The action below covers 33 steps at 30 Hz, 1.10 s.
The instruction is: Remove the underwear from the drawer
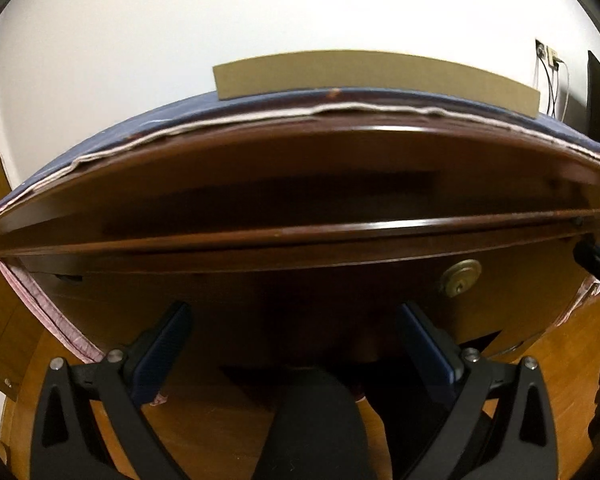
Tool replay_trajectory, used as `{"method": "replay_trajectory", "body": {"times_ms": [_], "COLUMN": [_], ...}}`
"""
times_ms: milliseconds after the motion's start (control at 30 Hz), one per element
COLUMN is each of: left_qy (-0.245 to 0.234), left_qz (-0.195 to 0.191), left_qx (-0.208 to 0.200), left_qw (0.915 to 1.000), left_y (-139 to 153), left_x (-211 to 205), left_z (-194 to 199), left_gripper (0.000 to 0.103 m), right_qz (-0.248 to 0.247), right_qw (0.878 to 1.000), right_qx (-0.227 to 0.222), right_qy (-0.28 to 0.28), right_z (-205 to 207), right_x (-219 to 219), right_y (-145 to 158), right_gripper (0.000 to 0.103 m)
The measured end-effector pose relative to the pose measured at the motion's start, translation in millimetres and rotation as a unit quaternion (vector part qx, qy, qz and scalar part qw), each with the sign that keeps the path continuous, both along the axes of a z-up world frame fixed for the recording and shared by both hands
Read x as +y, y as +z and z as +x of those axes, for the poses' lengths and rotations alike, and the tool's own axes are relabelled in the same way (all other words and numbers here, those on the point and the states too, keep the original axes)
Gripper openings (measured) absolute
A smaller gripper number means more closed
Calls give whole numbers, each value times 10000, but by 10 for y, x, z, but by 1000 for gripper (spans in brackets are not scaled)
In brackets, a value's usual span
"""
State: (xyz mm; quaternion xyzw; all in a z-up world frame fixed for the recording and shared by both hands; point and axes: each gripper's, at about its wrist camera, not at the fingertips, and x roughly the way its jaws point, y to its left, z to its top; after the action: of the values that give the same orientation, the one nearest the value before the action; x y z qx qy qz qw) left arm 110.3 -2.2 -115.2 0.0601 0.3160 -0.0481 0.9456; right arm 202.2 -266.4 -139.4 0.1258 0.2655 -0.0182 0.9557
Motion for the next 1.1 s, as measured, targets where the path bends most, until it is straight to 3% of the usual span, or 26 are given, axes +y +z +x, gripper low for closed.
{"method": "replay_trajectory", "body": {"times_ms": [267, 633, 1000, 1100], "left_qy": [-29, -132, -505, -579], "left_qz": [-81, -48, -92, -3], "left_qx": [93, 99, 150, 25], "left_qw": [9999, 9999, 9986, 9983], "left_y": [-20, 98, 246, 329], "left_x": [36, 105, 345, 401], "left_z": [74, 8, -343, -462], "left_gripper": [103, 103, 103, 102], "right_qz": [187, 296, 433, 703], "right_qw": [9982, 9978, 9961, 9961], "right_qx": [-77, 158, 352, 68], "right_qy": [567, 569, 679, 523], "right_z": [130, 137, 72, -82], "right_x": [-64, -66, -54, -169], "right_y": [-55, -3, 71, 212], "right_gripper": [102, 102, 102, 102]}}
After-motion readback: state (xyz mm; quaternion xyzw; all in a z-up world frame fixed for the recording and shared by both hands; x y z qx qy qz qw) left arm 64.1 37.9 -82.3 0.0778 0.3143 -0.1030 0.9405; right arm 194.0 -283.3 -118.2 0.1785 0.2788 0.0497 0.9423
